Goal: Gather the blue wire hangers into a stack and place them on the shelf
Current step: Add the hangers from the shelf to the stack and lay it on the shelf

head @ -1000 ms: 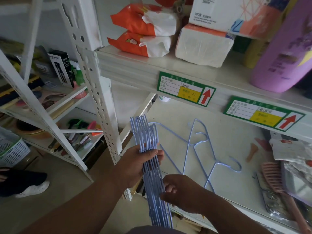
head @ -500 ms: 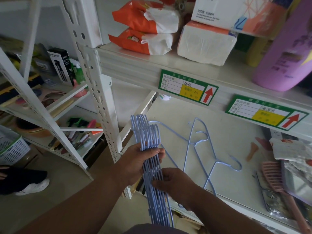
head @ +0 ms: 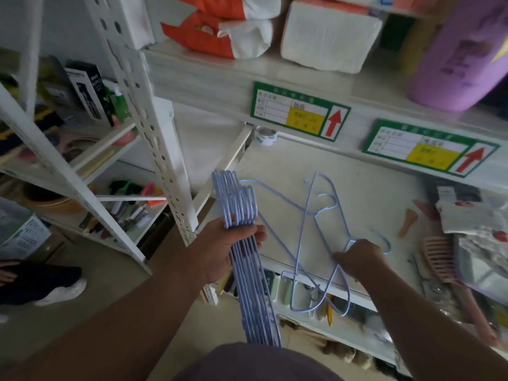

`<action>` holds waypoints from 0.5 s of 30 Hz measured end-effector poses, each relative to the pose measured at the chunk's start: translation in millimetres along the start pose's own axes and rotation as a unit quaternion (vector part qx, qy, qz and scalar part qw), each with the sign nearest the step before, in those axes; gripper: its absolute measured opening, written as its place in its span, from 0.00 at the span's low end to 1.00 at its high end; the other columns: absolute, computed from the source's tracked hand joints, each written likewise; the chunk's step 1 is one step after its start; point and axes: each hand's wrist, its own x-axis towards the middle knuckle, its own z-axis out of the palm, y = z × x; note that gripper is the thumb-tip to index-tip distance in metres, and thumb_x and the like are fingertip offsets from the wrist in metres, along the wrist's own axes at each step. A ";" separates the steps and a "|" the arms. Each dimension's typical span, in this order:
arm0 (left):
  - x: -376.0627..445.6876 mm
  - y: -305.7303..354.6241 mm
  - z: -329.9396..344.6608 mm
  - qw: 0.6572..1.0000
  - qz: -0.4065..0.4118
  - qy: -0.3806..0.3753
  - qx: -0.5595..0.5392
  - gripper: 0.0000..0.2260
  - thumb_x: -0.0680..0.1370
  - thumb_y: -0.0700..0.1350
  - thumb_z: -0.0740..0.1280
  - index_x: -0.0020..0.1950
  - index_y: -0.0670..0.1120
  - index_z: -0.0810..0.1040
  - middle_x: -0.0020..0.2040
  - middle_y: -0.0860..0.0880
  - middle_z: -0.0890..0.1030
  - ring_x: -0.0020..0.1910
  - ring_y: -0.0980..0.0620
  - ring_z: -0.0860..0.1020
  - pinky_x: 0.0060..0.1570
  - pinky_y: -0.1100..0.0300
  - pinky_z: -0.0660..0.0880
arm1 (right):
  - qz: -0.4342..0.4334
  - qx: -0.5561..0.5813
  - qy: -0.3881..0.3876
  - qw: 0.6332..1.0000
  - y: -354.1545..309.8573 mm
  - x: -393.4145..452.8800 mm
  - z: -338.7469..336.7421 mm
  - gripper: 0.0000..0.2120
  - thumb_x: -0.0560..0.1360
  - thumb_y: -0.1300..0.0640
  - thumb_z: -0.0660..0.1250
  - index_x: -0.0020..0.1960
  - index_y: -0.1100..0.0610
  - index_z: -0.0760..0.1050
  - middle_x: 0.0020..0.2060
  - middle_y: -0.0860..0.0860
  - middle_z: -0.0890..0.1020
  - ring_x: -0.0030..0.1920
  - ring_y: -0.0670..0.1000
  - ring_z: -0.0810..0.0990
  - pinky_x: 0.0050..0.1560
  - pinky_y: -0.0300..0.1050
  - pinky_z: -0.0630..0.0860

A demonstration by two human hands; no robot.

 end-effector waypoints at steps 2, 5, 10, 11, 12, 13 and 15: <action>0.5 -1.3 0.9 1.000 -0.003 0.002 0.004 0.08 0.80 0.33 0.66 0.56 0.40 0.82 0.49 0.38 0.87 0.50 0.42 0.87 0.52 0.48 0.84 | 0.015 0.026 -0.030 0.999 8.0 10.1 6.5 0.17 0.71 0.46 0.71 0.33 0.59 0.80 0.28 0.54 0.84 0.36 0.56 0.85 0.35 0.40 0.75; 0.0 -3.5 2.5 1.000 -0.008 0.006 0.008 0.09 0.81 0.32 0.65 0.55 0.41 0.83 0.49 0.38 0.87 0.49 0.42 0.87 0.51 0.49 0.85 | 0.011 0.027 -0.032 0.999 6.8 15.0 9.9 0.16 0.72 0.51 0.69 0.30 0.59 0.77 0.24 0.52 0.80 0.30 0.54 0.81 0.26 0.38 0.68; -0.1 -5.2 2.2 1.000 -0.016 0.011 0.003 0.09 0.81 0.33 0.66 0.53 0.42 0.85 0.50 0.37 0.87 0.51 0.41 0.87 0.54 0.47 0.84 | 0.041 0.109 -0.023 0.993 9.4 16.8 11.8 0.18 0.72 0.49 0.67 0.32 0.60 0.82 0.23 0.52 0.80 0.26 0.56 0.80 0.27 0.38 0.70; -0.5 -5.5 2.1 1.000 -0.017 0.011 0.003 0.09 0.81 0.33 0.66 0.53 0.42 0.85 0.51 0.37 0.87 0.51 0.41 0.87 0.55 0.47 0.84 | 0.047 0.221 -0.026 0.974 8.5 14.3 9.5 0.14 0.71 0.53 0.67 0.33 0.62 0.82 0.25 0.54 0.82 0.26 0.57 0.81 0.30 0.39 0.73; -0.9 -5.7 2.2 1.000 -0.016 0.009 0.005 0.10 0.81 0.33 0.66 0.53 0.43 0.85 0.51 0.37 0.87 0.51 0.41 0.87 0.56 0.46 0.83 | 0.047 0.351 -0.029 0.935 6.6 9.8 6.0 0.10 0.71 0.58 0.68 0.35 0.63 0.82 0.28 0.58 0.83 0.26 0.57 0.80 0.31 0.42 0.75; -1.3 -5.7 2.5 1.000 -0.013 0.008 0.006 0.10 0.81 0.33 0.66 0.53 0.43 0.85 0.51 0.37 0.87 0.51 0.40 0.86 0.57 0.45 0.82 | 0.038 0.457 -0.031 0.888 4.7 6.3 2.3 0.07 0.72 0.62 0.68 0.37 0.64 0.80 0.30 0.60 0.82 0.25 0.56 0.78 0.30 0.43 0.75; -2.1 -5.4 3.9 1.000 -0.004 0.004 0.009 0.11 0.81 0.32 0.66 0.54 0.45 0.84 0.52 0.36 0.86 0.52 0.40 0.86 0.59 0.43 0.80 | -0.011 0.563 -0.061 0.824 -2.3 -5.4 -8.3 0.07 0.76 0.69 0.66 0.39 0.64 0.77 0.31 0.60 0.78 0.24 0.53 0.74 0.24 0.40 0.71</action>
